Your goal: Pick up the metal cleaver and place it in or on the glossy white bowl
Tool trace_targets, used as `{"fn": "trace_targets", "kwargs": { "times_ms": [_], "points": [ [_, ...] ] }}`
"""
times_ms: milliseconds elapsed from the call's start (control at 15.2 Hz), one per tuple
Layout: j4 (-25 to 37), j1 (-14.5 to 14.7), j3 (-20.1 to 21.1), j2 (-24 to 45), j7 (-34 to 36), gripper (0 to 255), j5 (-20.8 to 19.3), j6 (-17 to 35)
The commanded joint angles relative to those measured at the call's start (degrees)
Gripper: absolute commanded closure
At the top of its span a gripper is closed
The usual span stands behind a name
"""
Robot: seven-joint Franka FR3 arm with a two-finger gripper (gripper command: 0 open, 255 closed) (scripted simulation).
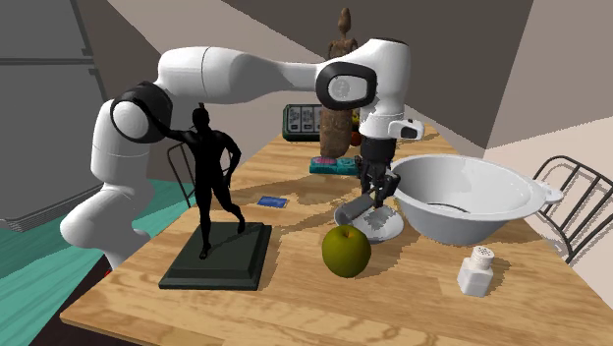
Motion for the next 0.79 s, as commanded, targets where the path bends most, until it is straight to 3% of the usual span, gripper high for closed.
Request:
{"fn": "trace_targets", "kwargs": {
  "times_ms": [0, 264, 726],
  "points": [
    [-2.84, -0.07, -0.17, 0.28, -0.1, 255, -0.13, 3.71],
    [-6.46, 0.15, -0.26, -0.07, -0.27, 255, -0.09, 6.96],
    [-6.46, 0.21, -0.35, -0.07, -0.29, 255, -0.05, 6.96]
  ]
}}
